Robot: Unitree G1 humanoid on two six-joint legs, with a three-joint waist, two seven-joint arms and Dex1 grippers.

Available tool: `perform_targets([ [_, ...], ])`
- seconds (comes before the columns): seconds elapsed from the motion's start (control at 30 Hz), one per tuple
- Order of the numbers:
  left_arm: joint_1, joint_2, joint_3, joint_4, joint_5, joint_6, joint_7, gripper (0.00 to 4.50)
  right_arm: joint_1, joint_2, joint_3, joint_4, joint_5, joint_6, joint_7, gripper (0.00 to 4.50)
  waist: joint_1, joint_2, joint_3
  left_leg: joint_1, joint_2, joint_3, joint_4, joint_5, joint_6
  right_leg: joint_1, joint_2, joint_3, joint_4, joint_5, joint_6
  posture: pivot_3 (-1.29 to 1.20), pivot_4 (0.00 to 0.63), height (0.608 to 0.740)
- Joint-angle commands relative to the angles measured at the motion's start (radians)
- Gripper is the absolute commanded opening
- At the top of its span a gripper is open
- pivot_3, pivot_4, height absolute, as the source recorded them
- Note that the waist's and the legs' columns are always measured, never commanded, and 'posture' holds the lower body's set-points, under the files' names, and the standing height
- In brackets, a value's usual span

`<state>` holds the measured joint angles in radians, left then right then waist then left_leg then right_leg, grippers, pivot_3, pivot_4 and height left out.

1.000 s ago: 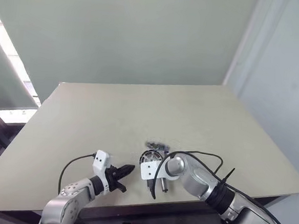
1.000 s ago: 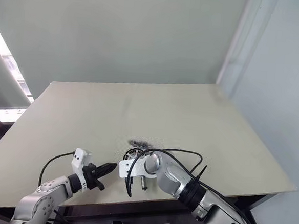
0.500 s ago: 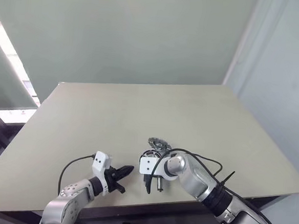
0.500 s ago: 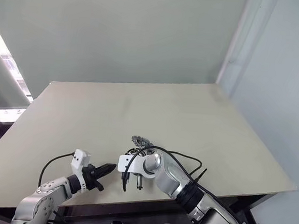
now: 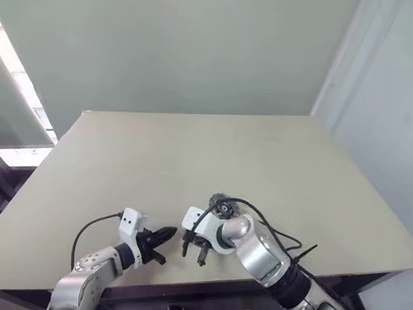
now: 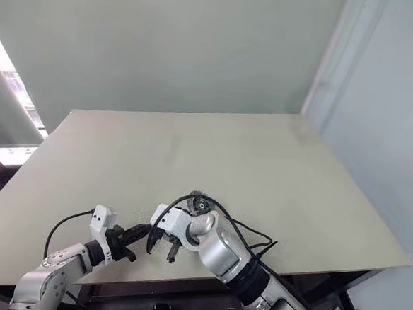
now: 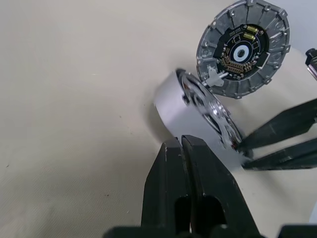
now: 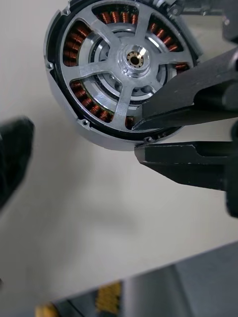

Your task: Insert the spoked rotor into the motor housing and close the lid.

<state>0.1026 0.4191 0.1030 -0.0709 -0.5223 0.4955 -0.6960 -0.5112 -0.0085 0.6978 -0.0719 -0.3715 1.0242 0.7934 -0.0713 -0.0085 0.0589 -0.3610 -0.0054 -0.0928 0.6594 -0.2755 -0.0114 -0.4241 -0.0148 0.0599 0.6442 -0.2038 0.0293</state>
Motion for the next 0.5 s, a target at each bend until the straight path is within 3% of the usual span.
perform_targets([
  [0.03, -0.007, 0.004, 0.022, -0.029, 0.001, -0.015, 0.005, 0.0, 0.007, 0.057, -0.028, -0.111, 0.019, 0.105, -0.076, 0.09, 0.0, 0.0, 0.0, 0.0, 0.0, 0.0, 0.0, 0.0, 0.0, 0.0, 0.0, 0.0, 0.0, 0.0, 0.0, 0.0, 0.0, 0.74],
  [0.33, -0.007, 0.001, 0.018, -0.032, -0.001, -0.016, 0.013, 0.0, -0.121, 0.064, 0.072, -0.158, 0.127, 0.486, -0.141, 0.09, -0.001, 0.0, 0.0, 0.0, 0.0, 0.0, 0.001, 0.0, 0.0, 0.0, 0.0, -0.001, 0.001, 0.0, 0.0, 0.0, 0.0, 0.74],
  [0.5, -0.016, -0.006, 0.01, -0.024, 0.002, -0.02, 0.015, 0.0, -0.209, 0.045, 0.135, -0.143, 0.226, 0.584, -0.182, 0.09, -0.001, 0.0, 0.0, 0.0, 0.0, -0.001, 0.001, 0.0, 0.0, 0.0, 0.0, -0.001, 0.001, 0.0, 0.0, 0.0, 0.0, 0.74],
])
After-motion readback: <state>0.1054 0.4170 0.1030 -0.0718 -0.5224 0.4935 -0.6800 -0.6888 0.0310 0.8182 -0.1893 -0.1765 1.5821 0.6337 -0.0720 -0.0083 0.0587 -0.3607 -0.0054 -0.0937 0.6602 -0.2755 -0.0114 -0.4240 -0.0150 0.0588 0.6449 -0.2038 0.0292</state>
